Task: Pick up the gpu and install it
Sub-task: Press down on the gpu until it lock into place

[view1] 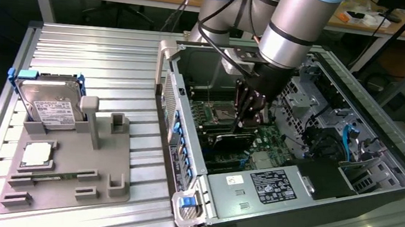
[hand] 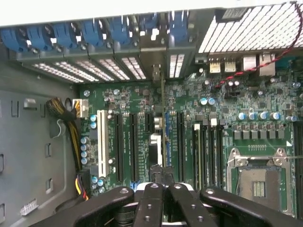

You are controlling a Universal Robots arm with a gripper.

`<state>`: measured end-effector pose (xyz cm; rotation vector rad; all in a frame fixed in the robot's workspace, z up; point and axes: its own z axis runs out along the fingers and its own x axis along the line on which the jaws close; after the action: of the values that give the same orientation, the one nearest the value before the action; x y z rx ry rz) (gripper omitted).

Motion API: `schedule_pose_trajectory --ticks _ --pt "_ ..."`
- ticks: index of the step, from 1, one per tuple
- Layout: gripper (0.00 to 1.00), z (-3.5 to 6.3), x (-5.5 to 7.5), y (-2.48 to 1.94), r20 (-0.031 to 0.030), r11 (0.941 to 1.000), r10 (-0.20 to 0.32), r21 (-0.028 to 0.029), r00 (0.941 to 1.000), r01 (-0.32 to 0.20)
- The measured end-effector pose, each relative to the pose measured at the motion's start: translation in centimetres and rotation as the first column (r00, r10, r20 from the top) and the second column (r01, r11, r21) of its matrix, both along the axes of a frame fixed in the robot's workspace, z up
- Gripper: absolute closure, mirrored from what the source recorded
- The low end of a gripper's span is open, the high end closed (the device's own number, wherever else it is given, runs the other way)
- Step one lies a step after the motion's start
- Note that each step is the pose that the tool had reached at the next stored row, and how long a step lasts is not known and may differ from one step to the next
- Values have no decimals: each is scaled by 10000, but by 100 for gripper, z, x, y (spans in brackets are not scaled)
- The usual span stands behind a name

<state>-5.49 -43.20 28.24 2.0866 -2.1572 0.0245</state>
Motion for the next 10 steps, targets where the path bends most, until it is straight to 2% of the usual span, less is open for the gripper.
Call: schedule_pose_trajectory --ticks 2,5,10 --pt "89 -14 19 -2 27 10000 0 -27 10000 0" --pt "89 -46 33 -7 65 10000 0 -36 10000 1" --pt "89 -134 37 -20 77 10000 1 -50 10000 0"
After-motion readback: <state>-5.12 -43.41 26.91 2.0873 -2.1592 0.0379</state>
